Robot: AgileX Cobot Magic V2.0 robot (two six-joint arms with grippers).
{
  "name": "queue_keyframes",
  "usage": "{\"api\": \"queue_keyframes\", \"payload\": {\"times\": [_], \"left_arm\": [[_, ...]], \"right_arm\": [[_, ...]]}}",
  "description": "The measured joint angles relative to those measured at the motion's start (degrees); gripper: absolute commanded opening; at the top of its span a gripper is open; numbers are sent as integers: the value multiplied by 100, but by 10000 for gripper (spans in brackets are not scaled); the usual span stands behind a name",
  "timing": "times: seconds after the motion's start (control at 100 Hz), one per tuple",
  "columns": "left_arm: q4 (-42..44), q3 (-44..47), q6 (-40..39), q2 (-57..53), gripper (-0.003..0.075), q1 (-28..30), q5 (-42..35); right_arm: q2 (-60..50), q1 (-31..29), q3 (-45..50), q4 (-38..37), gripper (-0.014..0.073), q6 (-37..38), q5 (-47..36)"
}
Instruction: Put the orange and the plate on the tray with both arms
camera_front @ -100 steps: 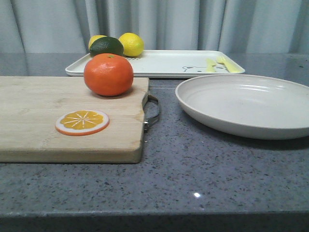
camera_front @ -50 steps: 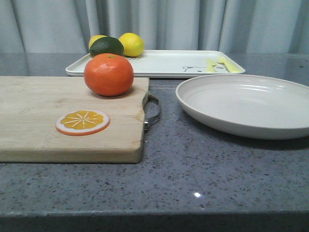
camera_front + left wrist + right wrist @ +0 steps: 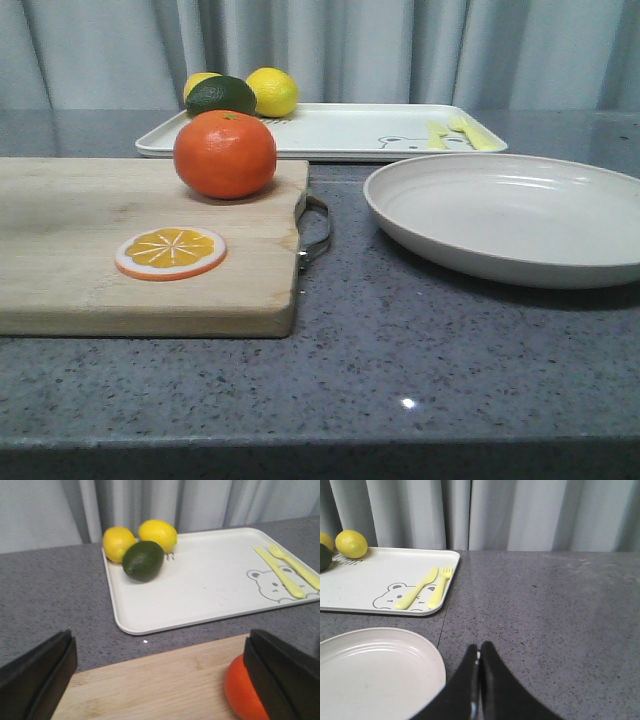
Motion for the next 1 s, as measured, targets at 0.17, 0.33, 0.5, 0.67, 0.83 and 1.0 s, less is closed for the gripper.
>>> {"api": "queue_keyframes", "payload": {"times": [0.17, 0.33, 0.5, 0.67, 0.83, 1.0], "left_arm": [[-227, -889, 0, 819, 668, -360, 1047], [-411, -1797, 0, 1539, 668, -588, 1907], [-618, -2609, 0, 2215, 668, -638, 2830], [-711, -3182, 0, 2789, 668, -638, 3575], [-907, -3479, 35, 3205, 668, -638, 3999], [-926, -3561, 35, 3497, 668, -650, 4162]], "right_arm": [[0, 0, 0, 0, -67, 4, 0], [0, 0, 0, 0, -67, 4, 0], [0, 0, 0, 0, -67, 4, 0], [0, 0, 0, 0, -67, 4, 0], [0, 0, 0, 0, -67, 13, 0], [0, 0, 0, 0, -67, 13, 0]]}}
